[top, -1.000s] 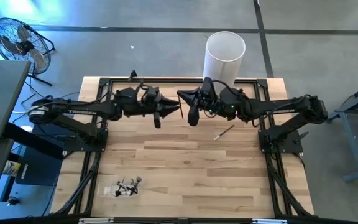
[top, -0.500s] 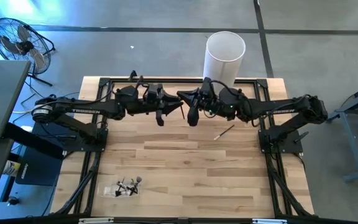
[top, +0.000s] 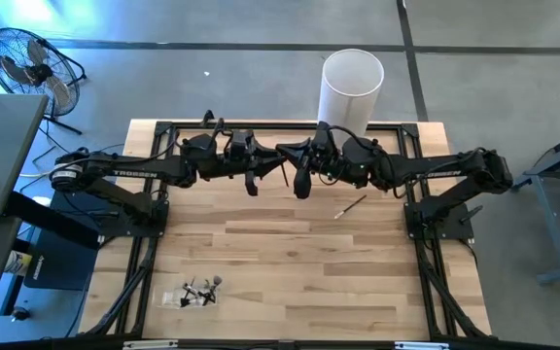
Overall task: Put items in baskets/containers
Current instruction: Put the eyeshadow brush into the transparent organizer
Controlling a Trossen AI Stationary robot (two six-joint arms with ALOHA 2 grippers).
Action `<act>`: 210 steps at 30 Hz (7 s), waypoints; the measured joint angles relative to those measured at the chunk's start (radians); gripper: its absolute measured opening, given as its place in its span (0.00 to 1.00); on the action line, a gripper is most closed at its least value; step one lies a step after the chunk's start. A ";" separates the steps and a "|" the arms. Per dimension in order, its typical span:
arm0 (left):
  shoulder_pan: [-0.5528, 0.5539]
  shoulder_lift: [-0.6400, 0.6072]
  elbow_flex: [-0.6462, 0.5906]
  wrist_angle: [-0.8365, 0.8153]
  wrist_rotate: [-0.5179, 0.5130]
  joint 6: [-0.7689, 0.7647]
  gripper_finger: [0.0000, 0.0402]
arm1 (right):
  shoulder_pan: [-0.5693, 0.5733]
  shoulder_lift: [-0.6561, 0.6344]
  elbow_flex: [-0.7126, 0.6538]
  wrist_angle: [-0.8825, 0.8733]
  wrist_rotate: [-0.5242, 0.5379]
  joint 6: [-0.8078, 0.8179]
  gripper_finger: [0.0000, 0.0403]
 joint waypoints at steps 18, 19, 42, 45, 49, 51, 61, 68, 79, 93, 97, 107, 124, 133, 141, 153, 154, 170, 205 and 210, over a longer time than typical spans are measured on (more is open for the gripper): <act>0.001 -0.010 -0.001 -0.151 0.024 0.196 0.03 | 0.000 0.000 0.000 -0.074 0.060 0.008 0.14; 0.001 -0.018 -0.002 -0.183 0.028 0.211 0.03 | 0.000 0.000 0.000 -0.086 0.080 0.008 0.17; -0.388 -0.784 -0.348 -0.758 -0.565 0.022 0.03 | 0.234 -0.032 0.001 -0.615 0.298 0.502 0.25; -0.650 -0.810 -0.382 -0.774 -0.836 -0.054 0.03 | 0.259 -0.032 0.001 -0.611 0.286 0.513 0.24; -1.008 -0.751 -0.388 -0.781 -1.240 -0.116 0.03 | 0.295 -0.032 0.001 -0.604 0.282 0.546 0.24; -1.158 -0.693 -0.388 -0.744 -1.420 -0.139 0.03 | 0.314 -0.032 0.001 -0.601 0.282 0.551 0.24; -1.442 -0.395 -0.386 -0.418 -1.565 -0.082 0.03 | 0.359 -0.032 0.000 -0.561 0.302 0.544 0.24; -1.555 -0.275 -0.386 -0.363 -1.476 -0.164 0.03 | 0.359 -0.032 0.000 -0.561 0.285 0.544 0.24; -1.691 -0.162 -0.386 -0.375 -1.479 -0.268 0.03 | 0.359 -0.032 0.000 -0.561 0.259 0.541 0.24; -1.689 -0.013 -0.386 -0.546 -1.324 -0.653 0.12 | 0.359 -0.032 0.000 -0.561 0.268 0.533 0.24; -1.689 0.017 -0.386 -0.568 -1.278 -0.716 0.17 | 0.359 -0.032 0.000 -0.561 0.269 0.533 0.24; -1.675 0.010 -0.386 -0.606 -1.368 -0.818 0.20 | 0.356 -0.032 0.000 -0.561 0.274 0.524 0.24; -0.990 -0.169 -0.386 -0.346 -0.864 -0.243 0.21 | 0.357 -0.032 0.000 -0.561 0.273 0.516 0.24; -0.561 -0.172 -0.242 -0.341 -0.436 -0.021 0.21 | 0.357 -0.032 0.000 -0.609 0.267 0.577 0.24; -0.289 -0.172 -0.049 -0.805 -0.228 0.004 0.21 | 0.324 -0.005 -0.001 -1.030 0.173 0.978 0.24; 0.065 -0.172 0.001 -0.950 0.046 0.298 0.21 | 0.245 0.139 -0.002 -1.152 -0.063 1.099 0.02; 0.099 -0.172 -0.002 -0.944 0.092 0.312 0.21 | 0.239 0.153 -0.002 -1.147 -0.080 1.085 0.02; 0.314 -0.172 -0.008 -0.947 0.367 0.349 0.21 | 0.084 0.203 -0.001 -1.162 -0.248 0.068 0.01; 0.207 -0.014 -0.010 -0.859 0.105 0.033 0.21 | -0.028 0.202 -0.296 -0.958 -0.270 -0.679 0.36; 0.207 -0.014 -0.010 -0.856 0.106 0.029 0.21 | -0.028 0.212 -0.296 -0.944 -0.278 -0.680 0.33</act>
